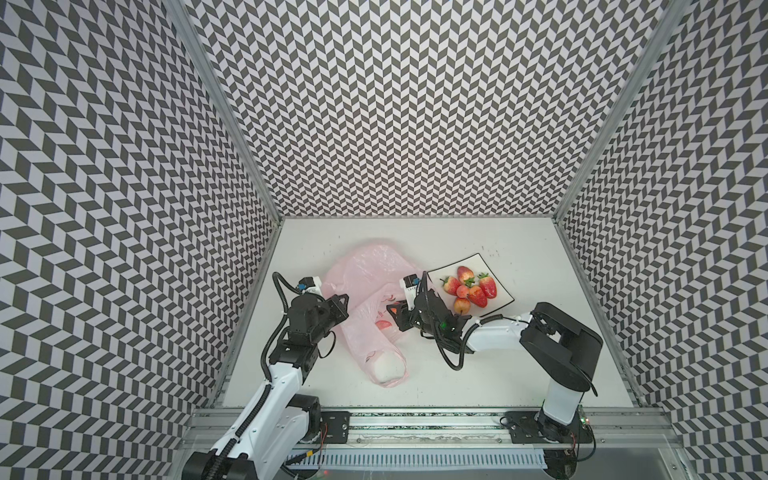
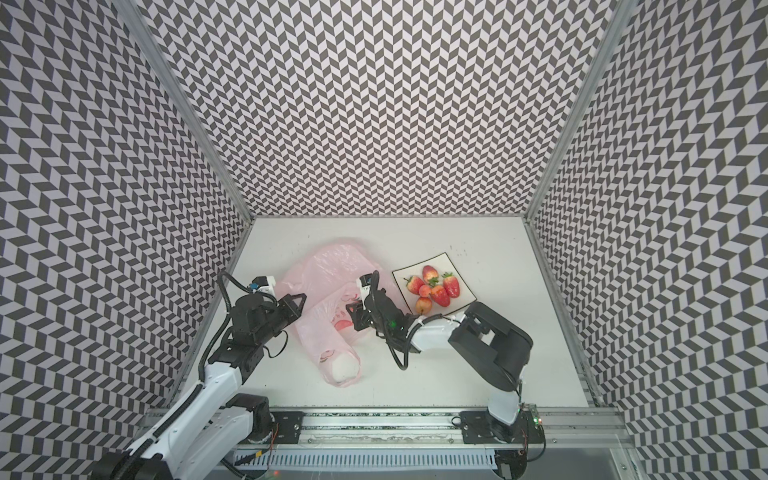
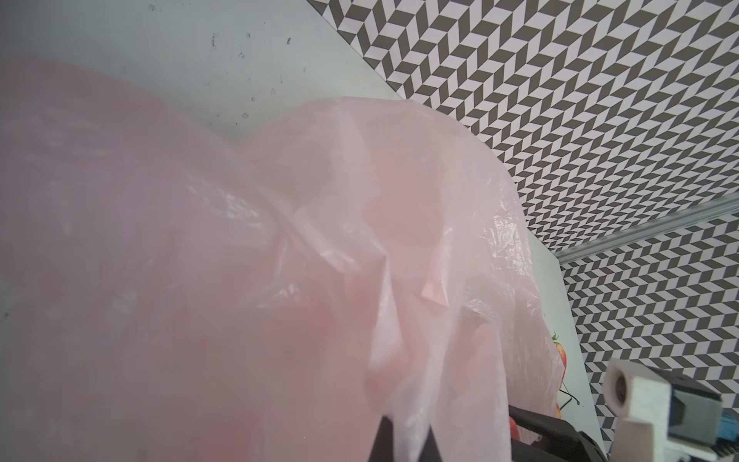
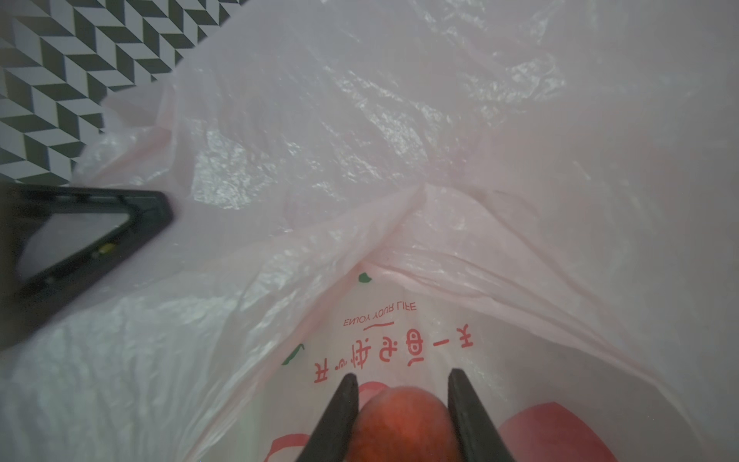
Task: Take the fake fruits out of the plastic bag
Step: 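Search inside the bag and close the right gripper on a small red peach, then carry the peach to the plate and open the right gripper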
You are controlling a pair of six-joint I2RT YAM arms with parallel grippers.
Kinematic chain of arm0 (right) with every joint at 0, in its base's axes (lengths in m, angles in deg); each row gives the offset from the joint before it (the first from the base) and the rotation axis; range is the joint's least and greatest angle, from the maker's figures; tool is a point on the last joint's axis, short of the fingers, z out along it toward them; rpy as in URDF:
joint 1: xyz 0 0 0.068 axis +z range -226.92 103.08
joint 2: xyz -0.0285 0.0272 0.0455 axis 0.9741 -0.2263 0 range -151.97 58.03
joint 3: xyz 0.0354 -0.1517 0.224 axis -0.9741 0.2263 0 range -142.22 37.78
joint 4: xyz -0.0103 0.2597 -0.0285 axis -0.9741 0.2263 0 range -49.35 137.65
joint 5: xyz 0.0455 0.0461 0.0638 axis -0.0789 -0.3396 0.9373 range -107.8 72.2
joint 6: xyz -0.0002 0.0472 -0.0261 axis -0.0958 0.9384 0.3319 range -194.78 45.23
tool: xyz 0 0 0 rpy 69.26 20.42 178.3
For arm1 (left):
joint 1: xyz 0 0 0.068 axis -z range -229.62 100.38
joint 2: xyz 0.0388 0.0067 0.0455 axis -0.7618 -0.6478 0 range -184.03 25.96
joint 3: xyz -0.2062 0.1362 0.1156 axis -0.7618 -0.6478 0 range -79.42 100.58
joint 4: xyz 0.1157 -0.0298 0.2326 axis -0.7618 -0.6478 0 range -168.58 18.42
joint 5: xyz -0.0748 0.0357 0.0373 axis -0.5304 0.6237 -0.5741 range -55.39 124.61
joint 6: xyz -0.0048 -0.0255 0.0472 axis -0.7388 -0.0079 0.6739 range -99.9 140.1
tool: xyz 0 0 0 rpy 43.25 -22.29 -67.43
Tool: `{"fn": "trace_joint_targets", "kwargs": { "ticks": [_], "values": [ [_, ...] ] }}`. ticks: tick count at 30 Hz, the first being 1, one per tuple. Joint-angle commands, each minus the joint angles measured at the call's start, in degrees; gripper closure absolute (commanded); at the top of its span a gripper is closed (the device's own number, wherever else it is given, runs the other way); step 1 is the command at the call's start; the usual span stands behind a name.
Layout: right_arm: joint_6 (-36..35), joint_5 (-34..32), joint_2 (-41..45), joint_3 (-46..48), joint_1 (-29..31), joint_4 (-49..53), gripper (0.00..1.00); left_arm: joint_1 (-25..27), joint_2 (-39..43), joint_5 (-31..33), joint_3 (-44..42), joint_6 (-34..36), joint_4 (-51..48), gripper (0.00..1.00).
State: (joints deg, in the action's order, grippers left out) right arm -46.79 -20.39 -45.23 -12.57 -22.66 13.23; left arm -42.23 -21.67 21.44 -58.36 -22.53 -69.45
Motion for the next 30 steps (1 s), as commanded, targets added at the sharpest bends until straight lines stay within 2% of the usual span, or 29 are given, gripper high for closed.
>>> {"fn": "trace_joint_targets", "kwargs": {
  "ticks": [1,5,9,12,15,19,23,27,30],
  "values": [
    [0.6,1.8,4.8,1.8,0.3,0.3,0.70,-0.6,0.3,0.6,-0.5,-0.5,2.0,1.00],
    [0.0,0.6,13.1,5.9,0.3,3.4,0.70,-0.9,0.7,0.3,-0.7,-0.3,1.9,1.00],
    [-0.8,-8.2,23.0,8.8,-1.1,9.7,0.70,-1.2,1.0,0.2,-1.2,-0.5,2.5,1.00],
    [-1.6,-9.8,28.4,10.9,-6.9,11.0,0.70,-1.2,1.3,-0.1,-1.4,-0.7,2.8,1.00],
    [-2.6,-10.3,29.9,13.3,-14.3,8.8,0.70,-1.4,1.2,-0.5,-1.1,-0.3,2.6,1.00],
    [-4.4,-10.2,25.8,10.6,-23.0,10.8,0.71,-1.5,1.2,-1.6,-1.1,-0.1,2.5,1.00],
    [-4.9,-10.0,20.5,7.4,-29.2,10.4,0.71,-1.6,1.6,-1.7,-1.1,0.1,2.3,1.00],
    [-6.0,-7.5,11.6,0.9,-33.5,12.4,0.71,-1.7,1.4,-2.2,-0.8,0.6,1.9,1.00],
    [-6.4,-1.9,3.8,-5.3,-36.6,15.9,0.71,-1.9,1.4,-2.5,-0.8,0.9,1.9,1.00]
  ]
}}
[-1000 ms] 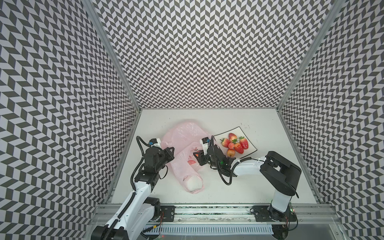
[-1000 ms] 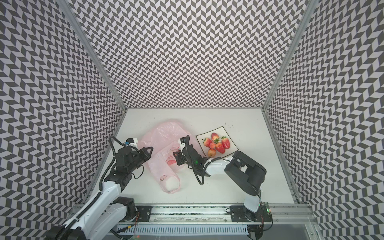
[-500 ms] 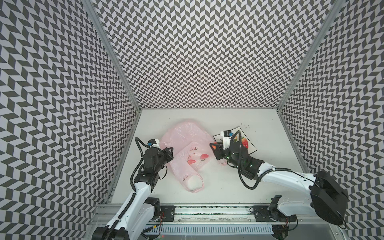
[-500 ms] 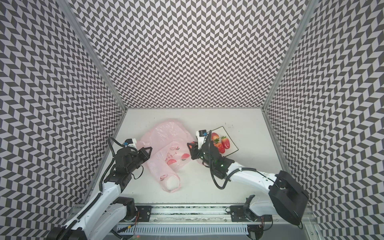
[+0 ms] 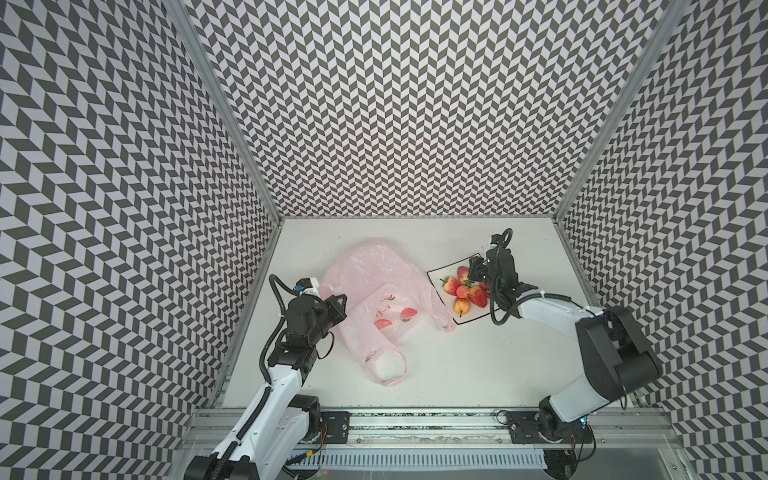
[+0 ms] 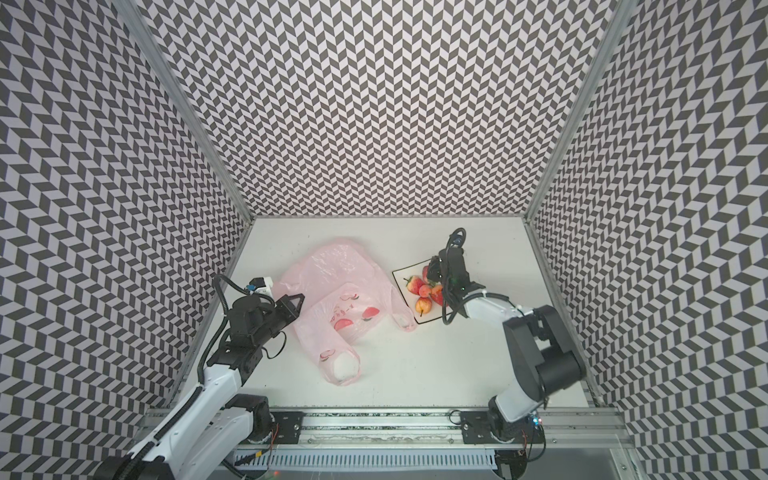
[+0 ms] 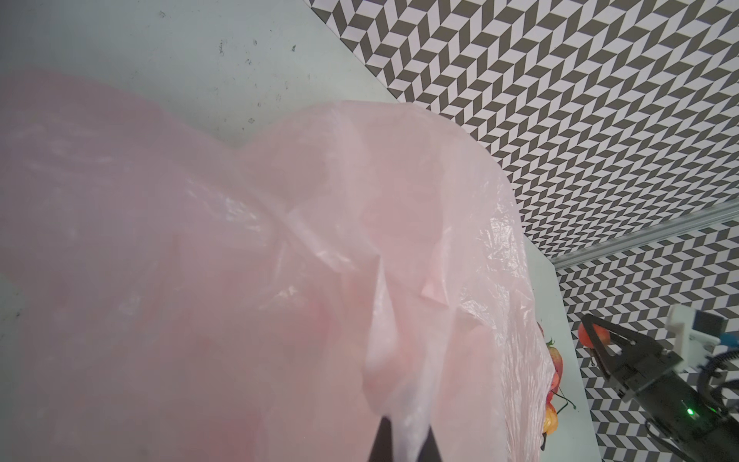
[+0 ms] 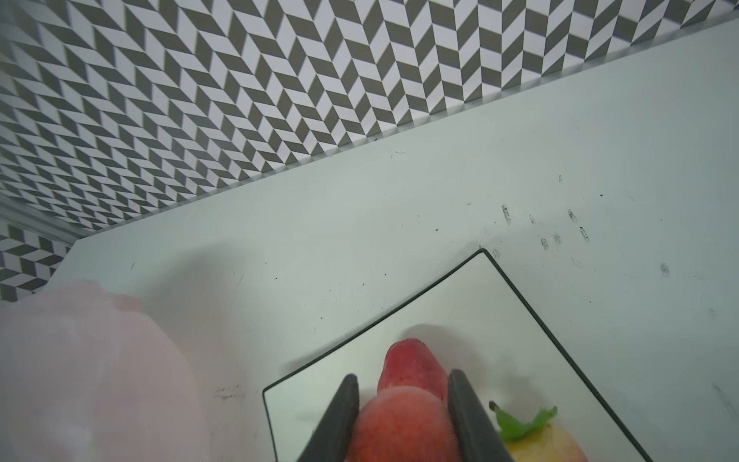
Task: Take the fake fruits out of the plastic bag
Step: 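Carry the peach to the plate and open the right gripper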
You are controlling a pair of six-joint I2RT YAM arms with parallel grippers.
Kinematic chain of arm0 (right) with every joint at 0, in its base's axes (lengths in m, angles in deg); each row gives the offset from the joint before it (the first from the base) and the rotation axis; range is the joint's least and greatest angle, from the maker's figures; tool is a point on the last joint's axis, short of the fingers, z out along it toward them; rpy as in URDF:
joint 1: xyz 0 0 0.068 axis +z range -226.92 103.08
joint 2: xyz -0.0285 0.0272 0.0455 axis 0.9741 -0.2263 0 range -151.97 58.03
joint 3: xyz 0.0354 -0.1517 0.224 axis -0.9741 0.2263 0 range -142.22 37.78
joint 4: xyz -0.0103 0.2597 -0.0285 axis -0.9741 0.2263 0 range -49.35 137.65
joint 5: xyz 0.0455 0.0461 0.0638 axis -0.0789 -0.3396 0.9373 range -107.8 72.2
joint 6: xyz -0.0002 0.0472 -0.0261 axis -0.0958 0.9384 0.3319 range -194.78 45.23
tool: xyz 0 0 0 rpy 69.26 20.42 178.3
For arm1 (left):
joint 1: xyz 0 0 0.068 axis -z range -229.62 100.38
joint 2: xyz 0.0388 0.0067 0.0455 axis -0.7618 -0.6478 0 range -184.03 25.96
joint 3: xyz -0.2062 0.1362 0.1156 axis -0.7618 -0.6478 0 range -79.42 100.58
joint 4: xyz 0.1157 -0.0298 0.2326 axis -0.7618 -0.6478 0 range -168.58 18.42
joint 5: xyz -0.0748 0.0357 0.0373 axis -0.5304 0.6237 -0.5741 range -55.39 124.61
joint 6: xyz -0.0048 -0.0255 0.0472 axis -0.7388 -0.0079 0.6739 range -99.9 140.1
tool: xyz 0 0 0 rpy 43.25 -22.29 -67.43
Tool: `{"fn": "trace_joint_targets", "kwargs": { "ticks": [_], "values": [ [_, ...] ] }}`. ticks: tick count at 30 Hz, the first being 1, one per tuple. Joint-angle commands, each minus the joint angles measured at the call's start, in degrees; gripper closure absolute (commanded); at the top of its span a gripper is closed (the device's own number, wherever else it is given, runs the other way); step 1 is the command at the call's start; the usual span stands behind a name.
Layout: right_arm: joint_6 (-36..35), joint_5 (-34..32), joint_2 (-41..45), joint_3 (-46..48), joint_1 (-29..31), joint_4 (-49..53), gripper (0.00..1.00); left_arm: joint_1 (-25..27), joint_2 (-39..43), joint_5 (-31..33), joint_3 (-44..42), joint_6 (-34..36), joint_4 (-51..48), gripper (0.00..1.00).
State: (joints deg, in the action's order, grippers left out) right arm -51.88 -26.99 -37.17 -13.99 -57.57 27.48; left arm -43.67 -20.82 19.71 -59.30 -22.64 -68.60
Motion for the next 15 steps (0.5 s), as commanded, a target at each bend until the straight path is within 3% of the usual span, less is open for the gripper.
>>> {"fn": "trace_joint_targets", "kwargs": {
  "ticks": [1,11,15],
  "values": [
    [-1.3,6.1,-6.8,-6.1,-2.7,2.8,0.71,-0.4,0.5,-1.0,0.1,1.0,1.1,1.00],
    [-1.5,6.9,-15.3,-11.0,-4.9,3.7,0.66,-1.1,0.1,-1.1,0.8,2.4,0.2,1.00],
    [-1.2,6.1,-15.4,-10.2,-4.9,3.5,0.53,-1.2,-0.8,-1.0,0.8,2.6,0.3,1.00]
  ]
}}
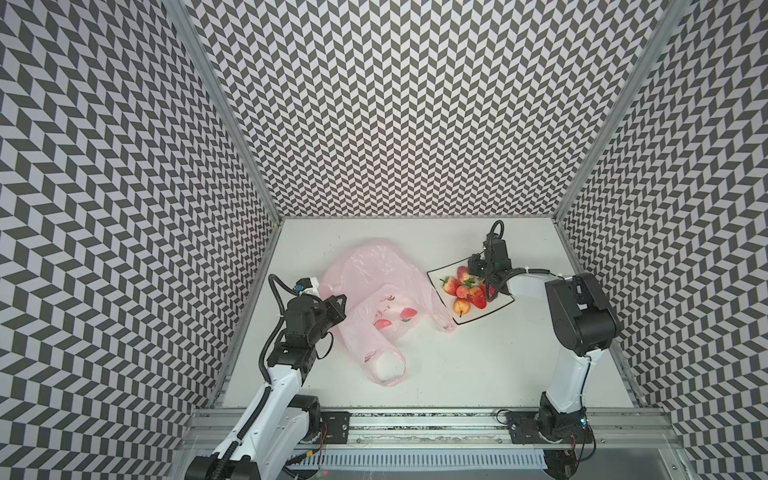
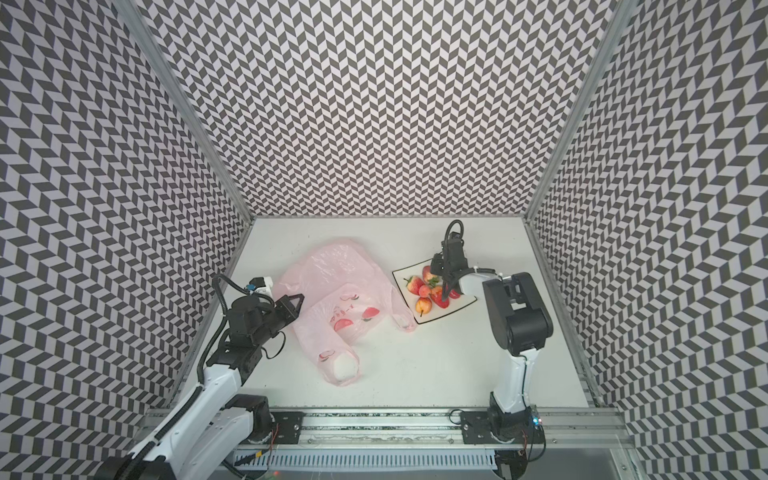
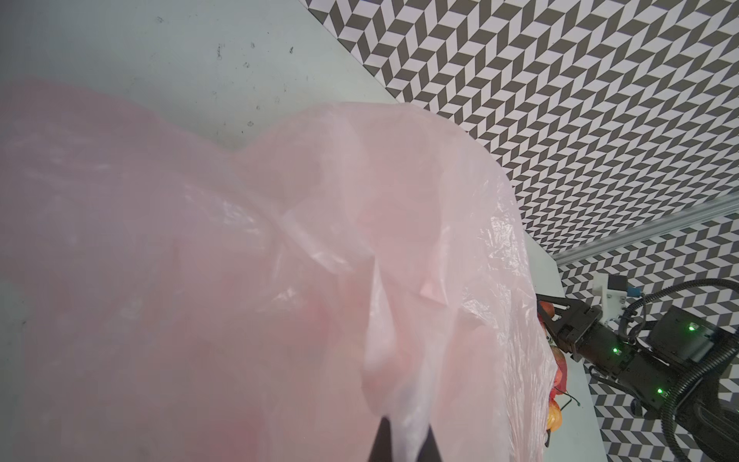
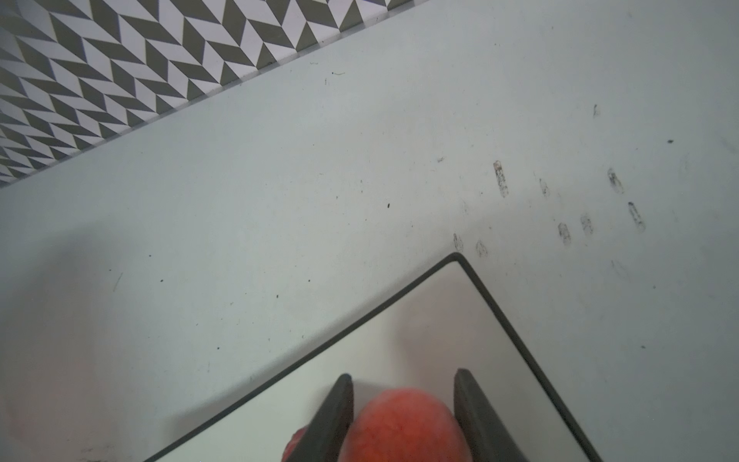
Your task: Take the fake fruits out of the plastic bag
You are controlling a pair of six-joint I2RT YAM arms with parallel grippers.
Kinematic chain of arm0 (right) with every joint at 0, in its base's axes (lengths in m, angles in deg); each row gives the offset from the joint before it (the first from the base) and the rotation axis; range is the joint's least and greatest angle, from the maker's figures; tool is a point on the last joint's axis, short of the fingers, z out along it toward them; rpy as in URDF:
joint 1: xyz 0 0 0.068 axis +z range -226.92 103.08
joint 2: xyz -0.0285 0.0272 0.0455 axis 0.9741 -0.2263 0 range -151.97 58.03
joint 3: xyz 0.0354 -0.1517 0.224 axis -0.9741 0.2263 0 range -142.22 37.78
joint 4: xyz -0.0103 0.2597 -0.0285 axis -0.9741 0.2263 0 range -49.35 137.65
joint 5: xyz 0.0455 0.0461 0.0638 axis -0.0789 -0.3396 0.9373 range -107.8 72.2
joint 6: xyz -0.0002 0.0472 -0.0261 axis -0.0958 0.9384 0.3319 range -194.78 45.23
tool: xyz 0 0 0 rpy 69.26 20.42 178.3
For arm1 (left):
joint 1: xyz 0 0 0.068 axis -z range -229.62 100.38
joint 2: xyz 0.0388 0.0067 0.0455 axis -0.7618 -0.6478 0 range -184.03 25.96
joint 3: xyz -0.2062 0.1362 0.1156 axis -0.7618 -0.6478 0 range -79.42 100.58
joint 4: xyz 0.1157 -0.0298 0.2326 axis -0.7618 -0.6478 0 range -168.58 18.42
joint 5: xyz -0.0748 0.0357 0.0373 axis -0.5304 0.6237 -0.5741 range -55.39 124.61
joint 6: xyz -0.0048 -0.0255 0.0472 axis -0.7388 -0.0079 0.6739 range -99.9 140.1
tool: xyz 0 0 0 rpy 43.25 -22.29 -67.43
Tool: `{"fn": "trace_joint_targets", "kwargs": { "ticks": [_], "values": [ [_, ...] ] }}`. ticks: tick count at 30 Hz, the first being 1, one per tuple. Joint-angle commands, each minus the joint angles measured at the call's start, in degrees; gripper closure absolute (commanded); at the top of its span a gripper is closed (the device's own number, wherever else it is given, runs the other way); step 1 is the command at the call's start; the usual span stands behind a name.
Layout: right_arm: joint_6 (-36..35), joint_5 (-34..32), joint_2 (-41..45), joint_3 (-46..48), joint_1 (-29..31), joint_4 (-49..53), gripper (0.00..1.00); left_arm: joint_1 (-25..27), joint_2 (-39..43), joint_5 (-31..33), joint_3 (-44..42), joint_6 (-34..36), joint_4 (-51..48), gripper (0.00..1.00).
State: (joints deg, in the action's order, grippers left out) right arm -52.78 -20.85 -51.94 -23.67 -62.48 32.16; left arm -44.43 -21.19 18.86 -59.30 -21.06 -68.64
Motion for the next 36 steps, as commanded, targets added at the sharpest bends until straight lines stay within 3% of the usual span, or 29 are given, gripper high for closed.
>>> {"fn": "trace_joint_targets", "kwargs": {
  "ticks": [1,5,10,16,22,25,31,36],
  "values": [
    [-0.4,-0.3,-0.4,-0.4,0.1,-1.0,0.48,-0.4,-0.7,0.0,1.0,1.2,0.2,1.00],
    [-0.4,-1.3,1.3,-0.3,-0.2,-0.5,0.37,-0.7,-2.0,0.6,2.2,2.1,-0.6,1.00],
    [-0.3,-1.5,7.1,1.5,-0.5,-0.3,0.33,-0.8,-5.0,2.2,4.1,3.2,-2.1,1.00],
    [2.5,0.9,23.3,12.2,-2.0,-8.0,0.32,-2.4,-11.3,3.8,8.4,6.6,-4.4,1.00],
    [5.5,-1.1,36.9,24.4,-3.1,-15.5,0.32,-3.6,-21.3,7.3,15.6,10.3,-8.8,1.00],
    [5.8,-2.6,41.2,27.4,-3.7,-15.4,0.32,-4.3,-26.7,7.9,18.6,10.9,-8.7,0.88],
    [5.9,-7.2,45.0,30.7,-4.6,-16.5,0.32,-4.5,-34.8,8.2,23.5,9.5,-6.7,0.55],
    [5.9,-9.1,46.6,31.9,-4.6,-16.4,0.31,-4.4,-35.3,12.0,25.0,7.6,-7.3,0.19]
  ]
}}
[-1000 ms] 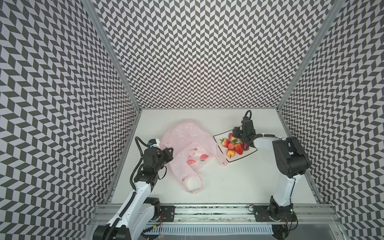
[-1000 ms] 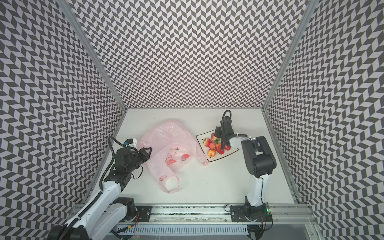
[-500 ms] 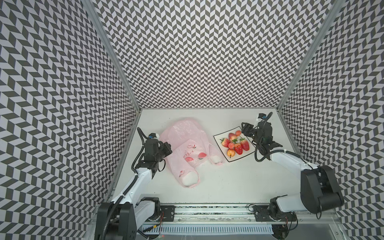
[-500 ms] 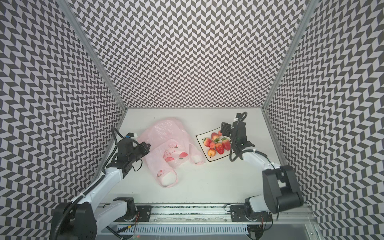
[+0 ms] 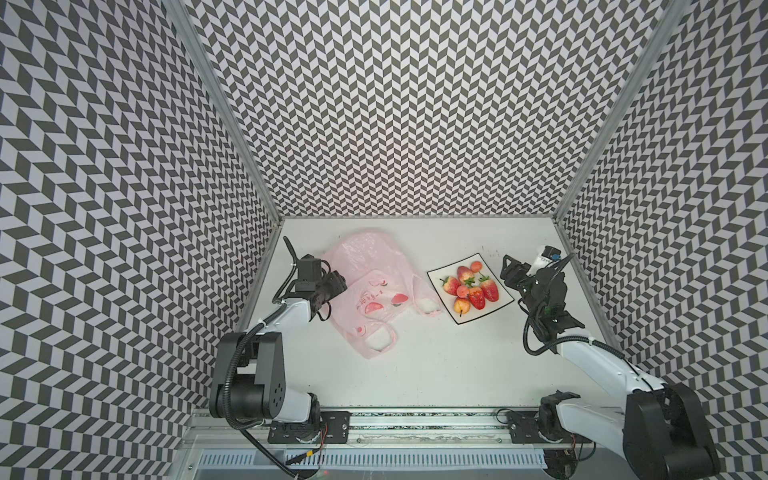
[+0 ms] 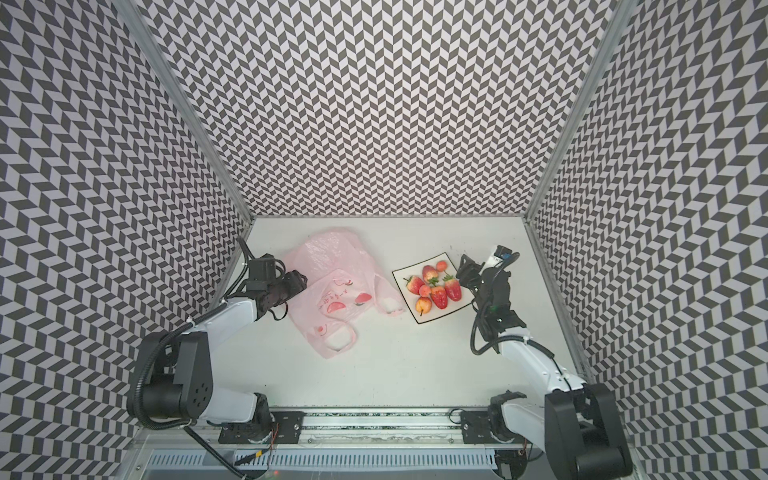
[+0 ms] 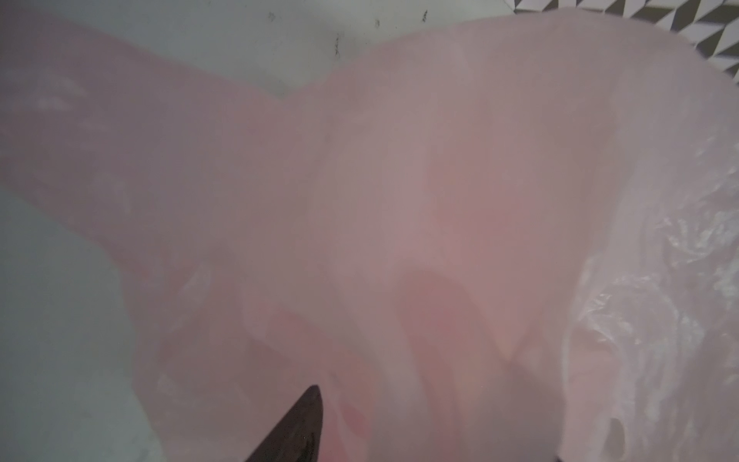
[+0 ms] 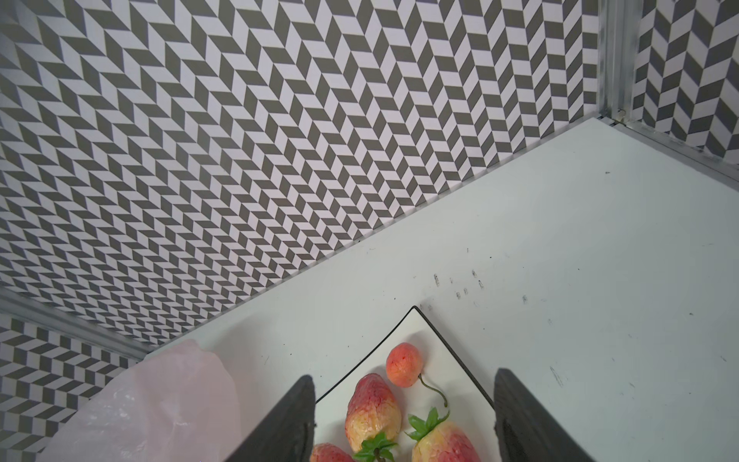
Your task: Take the fake fruits out of the plastic bag
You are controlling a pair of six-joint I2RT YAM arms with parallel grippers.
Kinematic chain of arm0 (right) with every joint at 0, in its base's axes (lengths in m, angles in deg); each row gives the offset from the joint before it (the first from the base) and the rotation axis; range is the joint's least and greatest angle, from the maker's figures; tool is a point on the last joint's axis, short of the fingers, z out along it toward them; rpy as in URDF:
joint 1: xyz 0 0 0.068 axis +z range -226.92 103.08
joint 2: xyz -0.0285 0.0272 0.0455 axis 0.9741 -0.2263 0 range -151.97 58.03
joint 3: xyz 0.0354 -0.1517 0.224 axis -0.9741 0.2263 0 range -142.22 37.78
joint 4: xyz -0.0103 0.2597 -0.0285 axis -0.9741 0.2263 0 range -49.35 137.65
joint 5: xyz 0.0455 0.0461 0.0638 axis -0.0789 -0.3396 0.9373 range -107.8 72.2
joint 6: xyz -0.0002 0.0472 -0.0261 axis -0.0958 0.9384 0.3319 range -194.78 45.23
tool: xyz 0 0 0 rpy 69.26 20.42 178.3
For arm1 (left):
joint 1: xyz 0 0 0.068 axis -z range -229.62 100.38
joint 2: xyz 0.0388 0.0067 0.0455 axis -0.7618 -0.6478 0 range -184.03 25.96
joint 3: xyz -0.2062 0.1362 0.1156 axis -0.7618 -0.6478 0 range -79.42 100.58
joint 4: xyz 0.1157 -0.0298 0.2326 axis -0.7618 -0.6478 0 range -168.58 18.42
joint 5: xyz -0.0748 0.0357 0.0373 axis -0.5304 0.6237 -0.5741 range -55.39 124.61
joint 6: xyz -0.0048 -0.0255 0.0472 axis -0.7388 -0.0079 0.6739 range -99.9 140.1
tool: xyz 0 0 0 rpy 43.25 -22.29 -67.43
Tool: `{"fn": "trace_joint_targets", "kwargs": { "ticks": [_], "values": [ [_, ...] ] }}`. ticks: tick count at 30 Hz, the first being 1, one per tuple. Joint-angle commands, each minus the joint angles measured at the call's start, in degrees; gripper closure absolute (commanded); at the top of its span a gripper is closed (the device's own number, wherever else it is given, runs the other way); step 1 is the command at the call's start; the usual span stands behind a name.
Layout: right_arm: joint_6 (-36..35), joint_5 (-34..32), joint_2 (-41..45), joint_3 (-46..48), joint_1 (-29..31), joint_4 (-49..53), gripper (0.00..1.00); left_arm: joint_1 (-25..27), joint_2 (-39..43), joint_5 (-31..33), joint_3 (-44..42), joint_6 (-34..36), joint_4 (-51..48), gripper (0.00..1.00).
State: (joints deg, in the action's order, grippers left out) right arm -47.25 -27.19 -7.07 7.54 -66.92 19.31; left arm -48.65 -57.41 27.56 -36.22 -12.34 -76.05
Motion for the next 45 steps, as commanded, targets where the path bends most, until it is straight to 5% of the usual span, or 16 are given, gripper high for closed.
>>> {"fn": "trace_joint_targets", "kwargs": {
  "ticks": [1,3,15,22,28,31,33,36,44,45],
  "values": [
    [0.4,-3.2,1.8,0.8,-0.2,-3.6,0.31,-0.2,2.0,4.3,1.9,-1.3,-0.2,0.12],
    [0.6,-3.4,1.9,0.8,-0.2,-3.7,0.31,-0.3,4.5,5.9,1.5,-1.2,-0.6,0.00],
    [1.6,-3.3,2.0,1.2,-0.2,-3.7,0.29,0.0,21.0,8.3,0.4,-1.9,-6.0,0.00],
    [1.3,-4.8,2.1,2.6,-0.7,-6.3,0.29,-1.2,27.0,16.1,-0.8,-1.8,-7.1,0.00],
    [-3.7,-14.7,-2.6,5.2,-6.1,-15.5,0.28,-3.1,23.6,31.0,-10.7,4.2,13.3,0.02],
    [-12.4,-14.6,-6.8,6.8,-7.8,-21.7,0.28,-3.2,17.9,37.2,-15.2,7.7,23.5,0.02],
    [-21.0,-10.1,-12.5,7.7,-7.9,-29.1,0.26,-3.2,14.0,34.1,-16.5,12.0,29.3,0.01],
    [-23.1,-3.6,-19.4,5.1,-8.3,-28.5,0.26,-2.2,9.5,32.0,-16.7,17.3,34.8,0.00],
    [-25.7,1.7,-25.4,19.4,-8.0,-60.4,0.22,-0.8,1.8,24.6,-24.1,27.2,59.4,0.00],
    [-25.6,1.5,-24.6,18.8,-8.0,-58.0,0.22,-0.7,1.7,22.0,-24.0,27.5,59.5,0.00]
  ]
}}
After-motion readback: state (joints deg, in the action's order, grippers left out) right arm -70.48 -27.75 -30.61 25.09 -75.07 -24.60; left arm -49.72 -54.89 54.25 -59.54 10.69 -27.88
